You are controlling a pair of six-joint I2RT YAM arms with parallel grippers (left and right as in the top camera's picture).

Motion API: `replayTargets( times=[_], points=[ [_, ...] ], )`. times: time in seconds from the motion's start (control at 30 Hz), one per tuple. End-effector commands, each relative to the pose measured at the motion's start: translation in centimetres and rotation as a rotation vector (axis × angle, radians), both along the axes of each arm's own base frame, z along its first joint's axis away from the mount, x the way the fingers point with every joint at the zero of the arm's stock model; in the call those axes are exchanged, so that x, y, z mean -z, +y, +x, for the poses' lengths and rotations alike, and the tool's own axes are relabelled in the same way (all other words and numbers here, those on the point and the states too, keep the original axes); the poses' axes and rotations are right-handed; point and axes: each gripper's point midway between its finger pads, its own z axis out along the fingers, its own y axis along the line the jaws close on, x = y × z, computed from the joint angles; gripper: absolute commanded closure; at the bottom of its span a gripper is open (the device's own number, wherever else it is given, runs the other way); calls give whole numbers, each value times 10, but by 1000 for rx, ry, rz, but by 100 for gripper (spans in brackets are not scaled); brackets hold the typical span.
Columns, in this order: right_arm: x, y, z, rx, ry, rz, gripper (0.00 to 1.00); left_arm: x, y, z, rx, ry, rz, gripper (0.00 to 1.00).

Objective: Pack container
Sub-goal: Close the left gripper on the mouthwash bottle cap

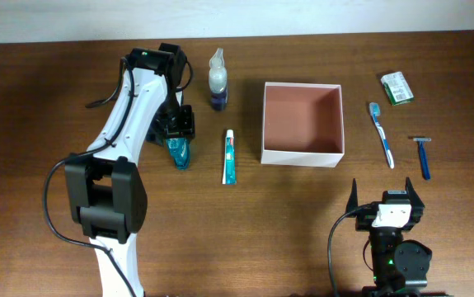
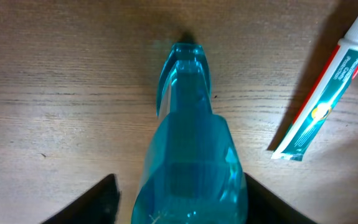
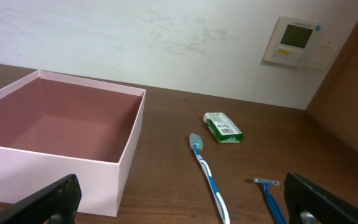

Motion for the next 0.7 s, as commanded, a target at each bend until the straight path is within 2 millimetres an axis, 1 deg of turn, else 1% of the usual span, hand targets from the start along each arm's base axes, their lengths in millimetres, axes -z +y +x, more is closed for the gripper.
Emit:
replayTargets(
  times=[0.0,0.07,0.17,0.3,0.4,0.57,0.67],
  points=[
    [2,-1,0,10,2,6,1,-1,2,0,-4,6,5,42],
    [2,-1,0,10,3,6,1,-1,3,-1,-2,13,6,43],
    [2,-1,0,10,2,6,1,-1,3,-3,16,19,5,53],
    [2,-1,0,10,3,6,1,-1,3,-3,22,18,4,55],
    [2,-1,0,10,2,6,1,-1,3,-3,22,19,4,65],
    [2,-1,0,10,2,6,1,-3,2,-1,30,10,1,66],
    [2,-1,0,10,2,6,1,-11,1,5,49,-17,-6,67]
  ],
)
